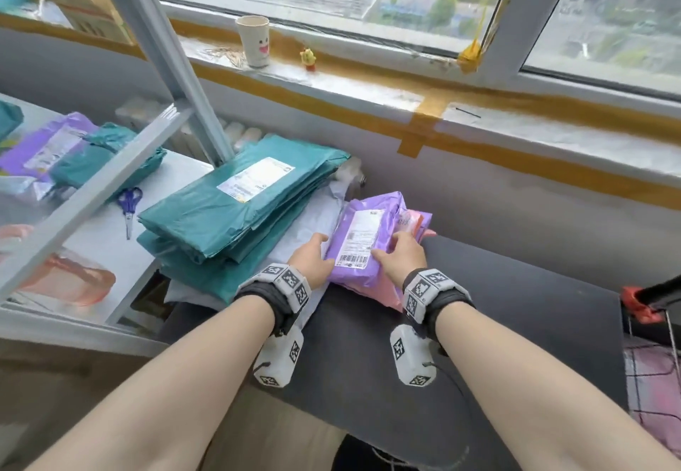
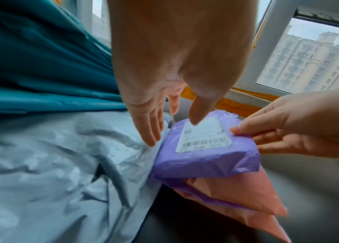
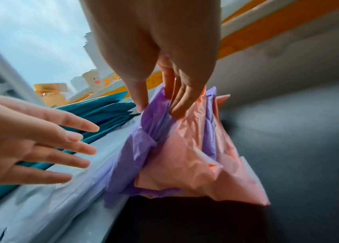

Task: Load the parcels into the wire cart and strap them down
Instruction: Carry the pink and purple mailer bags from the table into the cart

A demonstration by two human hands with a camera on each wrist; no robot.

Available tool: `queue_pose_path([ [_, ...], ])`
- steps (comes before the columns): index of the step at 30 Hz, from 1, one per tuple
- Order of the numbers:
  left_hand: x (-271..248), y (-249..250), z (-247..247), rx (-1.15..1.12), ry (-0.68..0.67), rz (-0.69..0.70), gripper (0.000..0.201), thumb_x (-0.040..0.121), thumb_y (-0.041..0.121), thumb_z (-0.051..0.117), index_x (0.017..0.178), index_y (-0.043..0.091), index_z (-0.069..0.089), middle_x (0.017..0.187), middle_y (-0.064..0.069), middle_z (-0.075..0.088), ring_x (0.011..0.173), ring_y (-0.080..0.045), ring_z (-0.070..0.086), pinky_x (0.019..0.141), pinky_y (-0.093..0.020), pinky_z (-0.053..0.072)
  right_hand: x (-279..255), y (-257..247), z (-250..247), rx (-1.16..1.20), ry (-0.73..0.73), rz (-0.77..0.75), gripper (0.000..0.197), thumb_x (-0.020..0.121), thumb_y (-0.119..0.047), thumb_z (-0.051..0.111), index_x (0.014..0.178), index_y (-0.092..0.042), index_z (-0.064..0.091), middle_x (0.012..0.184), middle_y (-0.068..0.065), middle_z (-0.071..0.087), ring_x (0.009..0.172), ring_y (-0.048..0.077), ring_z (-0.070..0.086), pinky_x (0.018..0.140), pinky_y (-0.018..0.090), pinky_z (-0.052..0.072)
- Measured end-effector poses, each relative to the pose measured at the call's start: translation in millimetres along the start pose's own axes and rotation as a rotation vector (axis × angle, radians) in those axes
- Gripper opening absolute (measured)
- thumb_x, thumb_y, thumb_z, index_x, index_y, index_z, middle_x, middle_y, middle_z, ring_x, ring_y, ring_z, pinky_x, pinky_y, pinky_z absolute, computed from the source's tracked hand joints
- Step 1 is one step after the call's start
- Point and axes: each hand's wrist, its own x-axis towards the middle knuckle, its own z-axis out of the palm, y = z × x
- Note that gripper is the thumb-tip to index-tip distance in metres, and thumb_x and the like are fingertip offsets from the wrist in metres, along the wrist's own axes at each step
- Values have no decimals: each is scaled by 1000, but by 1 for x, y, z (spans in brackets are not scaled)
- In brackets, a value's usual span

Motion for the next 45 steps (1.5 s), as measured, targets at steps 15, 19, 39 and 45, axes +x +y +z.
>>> queue_pose_path([
  [15, -5, 2, 4, -188, -14, -3, 46, 94, 18, 52, 137, 8, 38, 126, -15, 56, 107, -26, 59, 85, -29, 46, -33, 11, -33, 639, 45, 43, 28, 79, 12, 65, 68, -10, 51, 75, 3, 57, 76, 22, 59, 78, 37, 53],
  [19, -27, -3, 16, -328, -70, 12, 48, 92, 25, 55, 133, 4, 42, 130, -15, 55, 113, -30, 58, 96, -45, 48, -71, 22, -54, 787, -4, 30, 23, 84, 11, 61, 74, -8, 51, 79, 8, 61, 66, 18, 63, 58, 31, 55],
  [39, -198, 1, 136, -443, -419, 245, 43, 77, 3, 73, 112, 11, 50, 87, -15, 61, 64, -19, 58, 46, -23, 52, -324, 172, -82, 672, 300, 154, 66, 70, 12, 72, 129, -5, 46, 106, 23, 66, 92, 28, 66, 81, 41, 56],
  [45, -224, 38, 183, -359, -482, 286, 35, 77, -2, 72, 104, 7, 52, 77, -11, 58, 62, -20, 59, 45, -26, 54, -354, 229, -93, 679, 427, 231, 66, 71, 11, 72, 130, -4, 46, 107, 20, 65, 96, 29, 65, 89, 46, 53],
])
